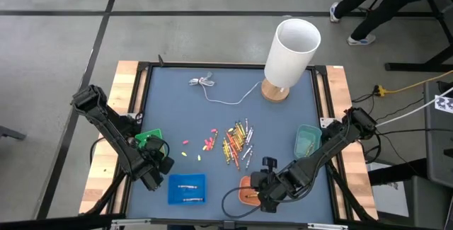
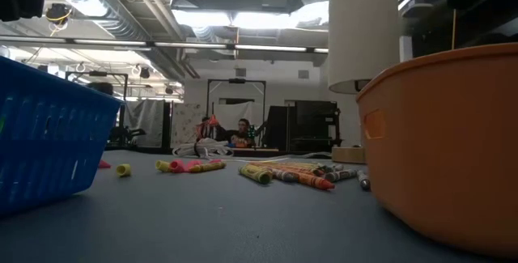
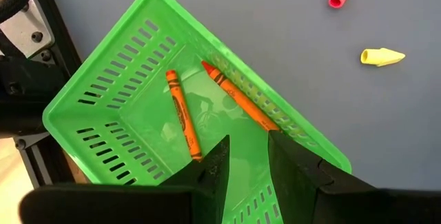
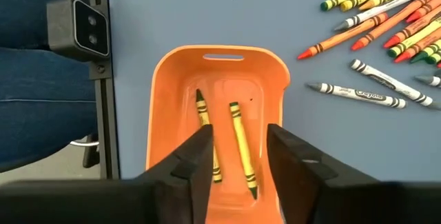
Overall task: Sort crayons
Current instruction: Put the yellow crayon into the dark green bin
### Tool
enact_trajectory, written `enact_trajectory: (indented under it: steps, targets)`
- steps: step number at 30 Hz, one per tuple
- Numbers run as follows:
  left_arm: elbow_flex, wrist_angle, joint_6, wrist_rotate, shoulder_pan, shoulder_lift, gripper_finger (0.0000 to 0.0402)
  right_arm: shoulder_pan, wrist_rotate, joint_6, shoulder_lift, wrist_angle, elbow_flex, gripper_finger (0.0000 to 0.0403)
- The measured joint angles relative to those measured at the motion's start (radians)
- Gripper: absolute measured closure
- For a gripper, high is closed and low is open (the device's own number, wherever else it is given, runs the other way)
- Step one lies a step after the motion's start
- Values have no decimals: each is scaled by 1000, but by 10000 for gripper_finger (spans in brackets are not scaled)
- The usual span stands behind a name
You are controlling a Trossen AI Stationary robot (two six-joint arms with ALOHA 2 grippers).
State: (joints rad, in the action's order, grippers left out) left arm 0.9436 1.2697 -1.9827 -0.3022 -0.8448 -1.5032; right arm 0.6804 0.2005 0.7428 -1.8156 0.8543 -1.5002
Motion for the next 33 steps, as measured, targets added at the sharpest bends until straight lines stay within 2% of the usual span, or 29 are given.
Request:
enact_trajectory:
  steps: [7,11,19,24,33]
  targets:
    - [6,4,5,-1,0,0,317,0,0,0,0,0,0,253]
    - [45,7,63,-14,0,0,317,0,0,0,0,1,0,253]
    - [158,10,170,-219,4,0,317,0,0,-1,0,2,0,254]
    - [166,-43,297,-348,40,0,317,0,0,-44,0,2,0,254]
    - [166,-271,635,-362,216,0,317,0,0,-45,0,2,0,254]
